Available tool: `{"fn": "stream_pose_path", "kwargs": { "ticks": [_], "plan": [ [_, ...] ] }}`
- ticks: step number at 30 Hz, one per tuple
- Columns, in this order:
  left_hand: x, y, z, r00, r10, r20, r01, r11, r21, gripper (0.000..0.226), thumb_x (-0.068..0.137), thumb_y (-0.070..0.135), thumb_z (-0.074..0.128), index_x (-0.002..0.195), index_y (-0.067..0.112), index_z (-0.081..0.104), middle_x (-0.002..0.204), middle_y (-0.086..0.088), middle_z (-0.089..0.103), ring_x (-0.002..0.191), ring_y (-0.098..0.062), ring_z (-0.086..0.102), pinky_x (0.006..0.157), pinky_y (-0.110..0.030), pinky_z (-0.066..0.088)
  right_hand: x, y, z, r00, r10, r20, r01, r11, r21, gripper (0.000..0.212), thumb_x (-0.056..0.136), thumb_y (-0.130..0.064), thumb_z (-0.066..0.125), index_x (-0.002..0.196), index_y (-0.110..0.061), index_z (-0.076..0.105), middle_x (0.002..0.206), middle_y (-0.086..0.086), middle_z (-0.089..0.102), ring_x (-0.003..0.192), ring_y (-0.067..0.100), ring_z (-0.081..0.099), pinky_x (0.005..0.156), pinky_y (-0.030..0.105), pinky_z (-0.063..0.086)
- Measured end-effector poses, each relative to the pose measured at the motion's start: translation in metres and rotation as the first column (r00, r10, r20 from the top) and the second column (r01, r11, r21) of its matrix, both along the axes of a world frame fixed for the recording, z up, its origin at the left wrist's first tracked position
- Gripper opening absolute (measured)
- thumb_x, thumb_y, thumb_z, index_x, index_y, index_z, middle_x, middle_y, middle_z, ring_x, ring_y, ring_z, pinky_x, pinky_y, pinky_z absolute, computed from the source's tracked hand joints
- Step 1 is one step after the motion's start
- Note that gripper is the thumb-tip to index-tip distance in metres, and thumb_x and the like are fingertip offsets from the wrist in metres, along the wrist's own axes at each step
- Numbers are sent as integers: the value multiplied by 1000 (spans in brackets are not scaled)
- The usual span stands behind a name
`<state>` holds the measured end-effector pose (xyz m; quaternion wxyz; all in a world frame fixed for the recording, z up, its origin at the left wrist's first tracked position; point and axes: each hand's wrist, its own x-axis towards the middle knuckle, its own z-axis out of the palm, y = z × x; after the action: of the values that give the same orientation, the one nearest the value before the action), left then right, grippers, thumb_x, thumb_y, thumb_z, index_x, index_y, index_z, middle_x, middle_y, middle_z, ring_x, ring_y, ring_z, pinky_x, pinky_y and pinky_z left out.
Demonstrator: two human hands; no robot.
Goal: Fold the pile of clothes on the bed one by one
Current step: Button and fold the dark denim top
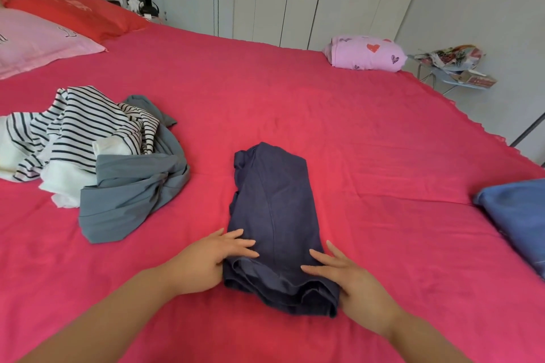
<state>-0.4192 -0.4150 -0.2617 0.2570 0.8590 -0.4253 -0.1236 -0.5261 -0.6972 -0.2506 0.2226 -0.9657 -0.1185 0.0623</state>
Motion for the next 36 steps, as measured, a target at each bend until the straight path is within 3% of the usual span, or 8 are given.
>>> {"fn": "stream_pose_path", "kwargs": {
  "ticks": [5, 7, 10, 12, 18, 24, 30, 36],
  "plan": [
    [-4, 1, 34, 960, -47, -275, 48, 999, -4, 48, 68, 45, 35, 109, 57, 58, 119, 32, 56, 119, 17, 39, 109, -5, 14, -7, -8, 30, 992, 119, -47, -107, 972, 210, 57, 78, -27, 44, 112, -73, 40, 132, -41, 40, 134, -17, 13, 109, 8, 22],
    [8, -2, 48, 908, -53, -415, 11, 995, -104, 33, 74, 39, 49, 93, 28, 73, 97, 12, 68, 90, 8, 55, 97, -21, 44, 4, -10, 44, 991, 112, -77, -79, 934, 348, 48, 78, -32, 55, 107, -69, 49, 118, -45, 49, 124, -19, 35, 103, 7, 30],
    [39, -16, 75, 872, -43, -488, -98, 961, -259, 38, 79, 10, 57, 53, 35, 66, 56, 26, 52, 59, 14, 44, 61, -10, 39, 38, -14, 62, 990, 19, -139, 69, 798, 599, 11, 72, -40, 72, 83, -44, 73, 80, -30, 62, 82, -15, 52, 77, 10, 41],
    [64, -27, 83, 828, 9, -560, -242, 908, -343, 39, 82, 8, 59, 55, 34, 70, 58, 24, 58, 61, 14, 50, 62, -7, 41, 68, -17, 67, 983, -107, -153, 184, 676, 714, 13, 82, -27, 67, 83, -15, 73, 83, -15, 67, 80, -3, 57, 75, 15, 45],
    [135, -66, 67, 633, 246, -734, -644, 694, -322, 12, 89, 17, 60, 92, 16, 72, 95, -4, 72, 89, -18, 65, 83, -32, 48, 167, -19, 52, 859, -434, -270, 480, 503, 719, 14, 93, -14, 53, 91, -12, 67, 92, 3, 72, 84, 16, 65, 73, 31, 54],
    [159, -100, 24, 619, 766, -177, -785, 594, -173, 60, 92, 21, 52, 145, 8, 27, 146, -12, 37, 135, -25, 34, 108, -33, 29, 219, -11, 0, 748, -660, -67, 644, 698, 314, 50, 92, -23, 53, 137, -6, 40, 135, 13, 51, 126, 26, 47, 102, 31, 34],
    [118, -117, 31, 805, 415, 423, -471, 882, 32, 63, 91, 46, 2, 149, 26, 16, 158, 4, 3, 145, -14, -1, 115, -35, -9, 193, 26, -5, 914, -315, 255, 330, 944, -17, 58, 94, -44, 11, 147, -25, 22, 156, -2, 19, 145, 17, 8, 116, 33, 5],
    [140, -116, -16, 909, 261, 326, -371, 863, 342, 57, 97, 52, 15, 148, 32, 0, 157, 6, -12, 143, -16, -18, 113, -45, -16, 197, 26, -32, 946, -300, 125, 324, 890, -322, 83, 71, -47, -19, 149, -28, 4, 158, -1, 1, 146, 23, -6, 116, 42, -4]
  ]
}}
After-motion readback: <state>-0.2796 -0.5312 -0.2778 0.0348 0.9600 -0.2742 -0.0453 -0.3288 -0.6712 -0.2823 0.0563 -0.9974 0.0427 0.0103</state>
